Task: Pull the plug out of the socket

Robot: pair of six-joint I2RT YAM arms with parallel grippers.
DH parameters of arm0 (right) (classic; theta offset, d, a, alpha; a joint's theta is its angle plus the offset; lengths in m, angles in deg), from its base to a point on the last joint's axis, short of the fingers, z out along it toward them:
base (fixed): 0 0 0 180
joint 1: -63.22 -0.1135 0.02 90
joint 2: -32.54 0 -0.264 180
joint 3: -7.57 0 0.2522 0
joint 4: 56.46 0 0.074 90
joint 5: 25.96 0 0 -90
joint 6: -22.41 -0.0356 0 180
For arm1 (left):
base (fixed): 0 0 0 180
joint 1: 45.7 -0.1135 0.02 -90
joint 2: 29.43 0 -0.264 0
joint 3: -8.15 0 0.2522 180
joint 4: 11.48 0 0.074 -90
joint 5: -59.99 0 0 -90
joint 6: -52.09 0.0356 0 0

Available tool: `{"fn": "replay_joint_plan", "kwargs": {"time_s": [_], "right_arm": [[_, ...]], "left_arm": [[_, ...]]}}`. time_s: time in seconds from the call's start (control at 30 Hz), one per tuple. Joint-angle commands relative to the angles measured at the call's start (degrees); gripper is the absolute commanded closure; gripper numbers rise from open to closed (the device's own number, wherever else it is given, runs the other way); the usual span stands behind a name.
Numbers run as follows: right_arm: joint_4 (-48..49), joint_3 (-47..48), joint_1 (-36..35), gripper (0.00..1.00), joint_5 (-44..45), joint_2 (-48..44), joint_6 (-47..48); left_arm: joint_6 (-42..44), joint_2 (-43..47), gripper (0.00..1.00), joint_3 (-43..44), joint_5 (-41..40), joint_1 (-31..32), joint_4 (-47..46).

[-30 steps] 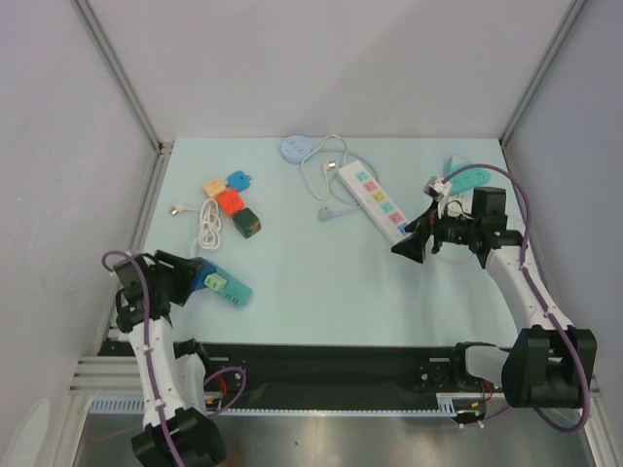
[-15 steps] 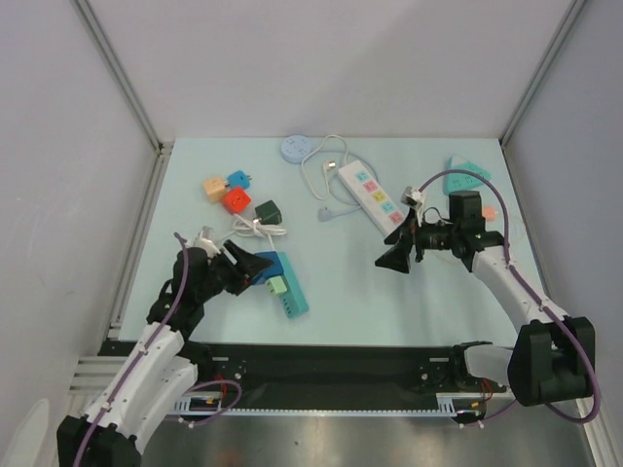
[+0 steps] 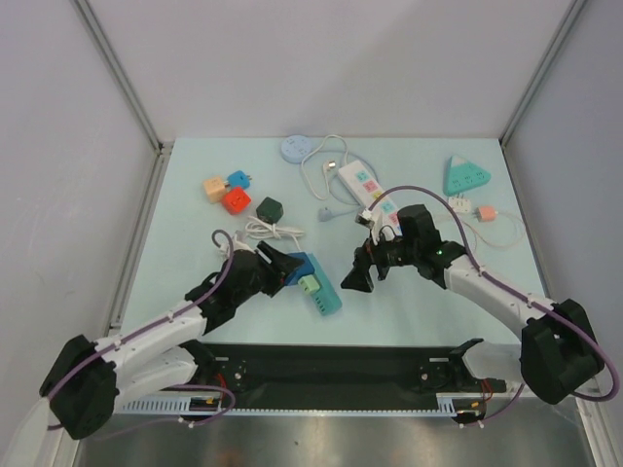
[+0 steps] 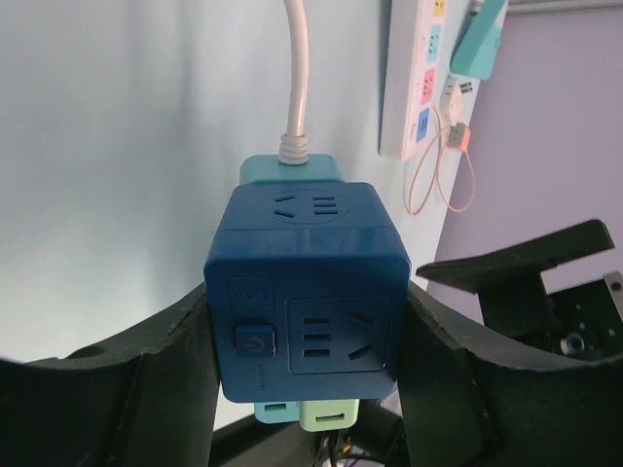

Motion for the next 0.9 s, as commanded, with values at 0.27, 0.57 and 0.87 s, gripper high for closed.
{"fn": "replay_joint_plan", "kwargs": {"time_s": [0.27,0.57,0.87], "right_arm": [[4.90,0.37,-3.92,0.01,12.07,5.17,-8.73],[4.73,0.90,-4.10,0.07,12.24,8.24,-9.08],[4.55,2.31,-3.66,0.62,11.45,9.92,-8.91]], "left_arm": [[-8.10,-15.09,1.00,10.69,-7.15,5.12,-18.27],[-10.03,-19.48,1.00,12.36,-6.54,5.20,-23.28],[-10.83,-21.60,1.00,13.60,-5.57,6.35,-26.10]]}}
